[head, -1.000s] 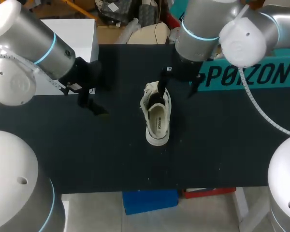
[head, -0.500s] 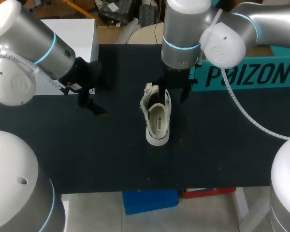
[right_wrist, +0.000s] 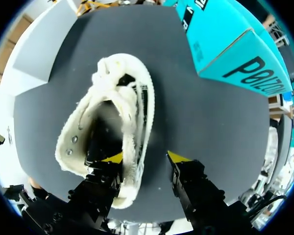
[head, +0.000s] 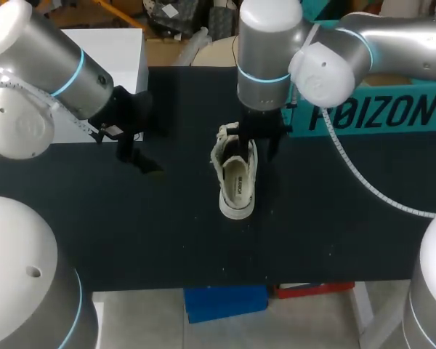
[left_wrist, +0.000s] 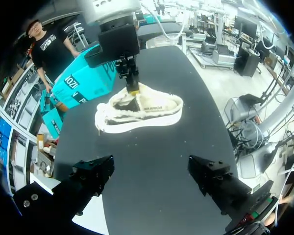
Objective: Take the shoe out of the shoebox, open the shoe tongue, remove and reinsert the insole, then place the shoe into the shoebox
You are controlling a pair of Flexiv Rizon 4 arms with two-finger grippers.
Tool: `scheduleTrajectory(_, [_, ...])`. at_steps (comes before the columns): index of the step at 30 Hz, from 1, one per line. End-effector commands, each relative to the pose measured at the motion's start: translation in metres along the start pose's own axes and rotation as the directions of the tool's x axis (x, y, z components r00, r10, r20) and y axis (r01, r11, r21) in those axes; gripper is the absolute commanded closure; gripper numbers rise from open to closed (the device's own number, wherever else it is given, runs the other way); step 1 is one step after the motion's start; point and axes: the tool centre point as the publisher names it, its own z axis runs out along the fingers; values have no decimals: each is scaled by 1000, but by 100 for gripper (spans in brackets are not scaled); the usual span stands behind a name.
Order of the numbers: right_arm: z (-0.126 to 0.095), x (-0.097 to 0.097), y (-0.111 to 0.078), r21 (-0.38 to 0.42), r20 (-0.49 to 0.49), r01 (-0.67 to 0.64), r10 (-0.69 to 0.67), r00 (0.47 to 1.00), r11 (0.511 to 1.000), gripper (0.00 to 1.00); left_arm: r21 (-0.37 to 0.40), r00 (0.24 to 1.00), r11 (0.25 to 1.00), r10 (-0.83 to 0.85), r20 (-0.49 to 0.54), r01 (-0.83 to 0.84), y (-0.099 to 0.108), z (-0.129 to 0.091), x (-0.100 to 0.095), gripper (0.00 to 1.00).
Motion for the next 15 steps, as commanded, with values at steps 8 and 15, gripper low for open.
scheduleTrajectory(8, [22,0,5,23,15,-10,10,1000,1000,55,1,1000,1000,1,1,-1,1,0,0,0])
scheduleTrajectory(15, [37,3,2,51,25,3,-4,1000,999,57,1,1000,1000,1,1,-1,1,0,0,0])
